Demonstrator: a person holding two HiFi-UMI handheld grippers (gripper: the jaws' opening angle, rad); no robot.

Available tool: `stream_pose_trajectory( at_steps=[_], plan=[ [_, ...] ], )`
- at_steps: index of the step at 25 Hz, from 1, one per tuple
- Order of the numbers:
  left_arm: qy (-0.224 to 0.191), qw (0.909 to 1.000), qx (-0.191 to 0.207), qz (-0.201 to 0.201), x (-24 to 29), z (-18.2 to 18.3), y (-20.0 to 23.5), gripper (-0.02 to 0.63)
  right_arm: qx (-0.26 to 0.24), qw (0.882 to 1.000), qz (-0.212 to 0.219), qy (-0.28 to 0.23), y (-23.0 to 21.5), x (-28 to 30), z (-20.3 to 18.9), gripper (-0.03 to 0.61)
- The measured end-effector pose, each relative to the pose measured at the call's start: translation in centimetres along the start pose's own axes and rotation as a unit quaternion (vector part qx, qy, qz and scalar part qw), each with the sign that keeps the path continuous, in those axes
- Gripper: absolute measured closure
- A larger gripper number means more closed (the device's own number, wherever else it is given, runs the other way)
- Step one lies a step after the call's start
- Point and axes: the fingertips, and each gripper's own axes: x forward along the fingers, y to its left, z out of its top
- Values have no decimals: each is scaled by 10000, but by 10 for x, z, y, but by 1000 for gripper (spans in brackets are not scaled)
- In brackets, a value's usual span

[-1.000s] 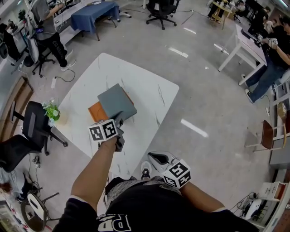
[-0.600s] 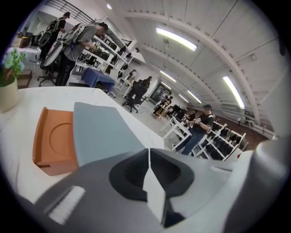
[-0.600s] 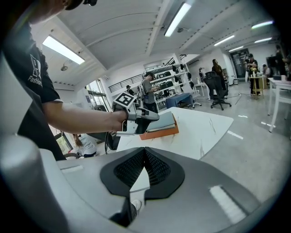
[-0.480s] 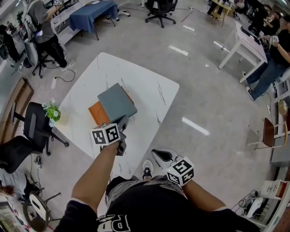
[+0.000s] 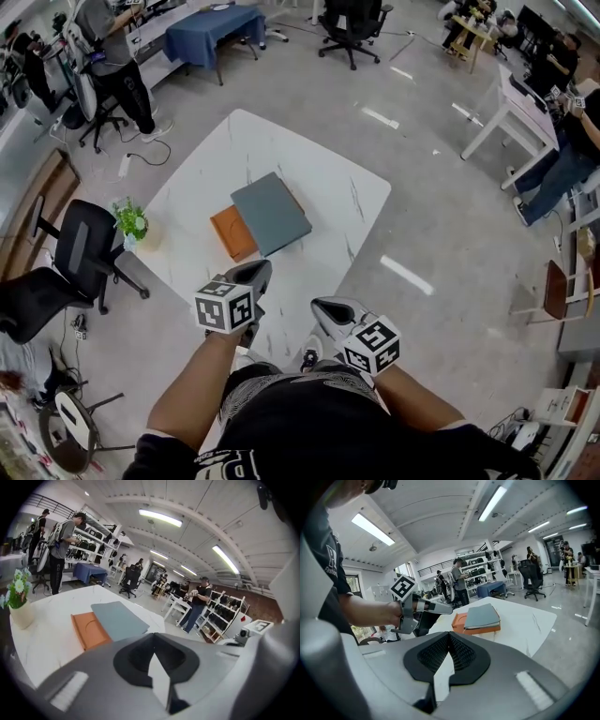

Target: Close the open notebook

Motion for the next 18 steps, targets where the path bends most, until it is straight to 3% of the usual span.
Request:
stream_pose_trajectory(
  at_steps=[6, 13, 18],
  plan=[
    [-141, 9999, 66, 50, -58, -4, 15, 556, -72, 9999, -13, -136, 31, 18, 16, 578],
    [-223, 9962, 778, 310, -115, -20, 31, 556, -115, 9997, -71, -198, 59, 35, 28, 578],
    [-365, 9969, 629, 312, -141, -28, 38, 555, -186, 9996, -135, -146, 70, 42, 26, 578]
  ],
)
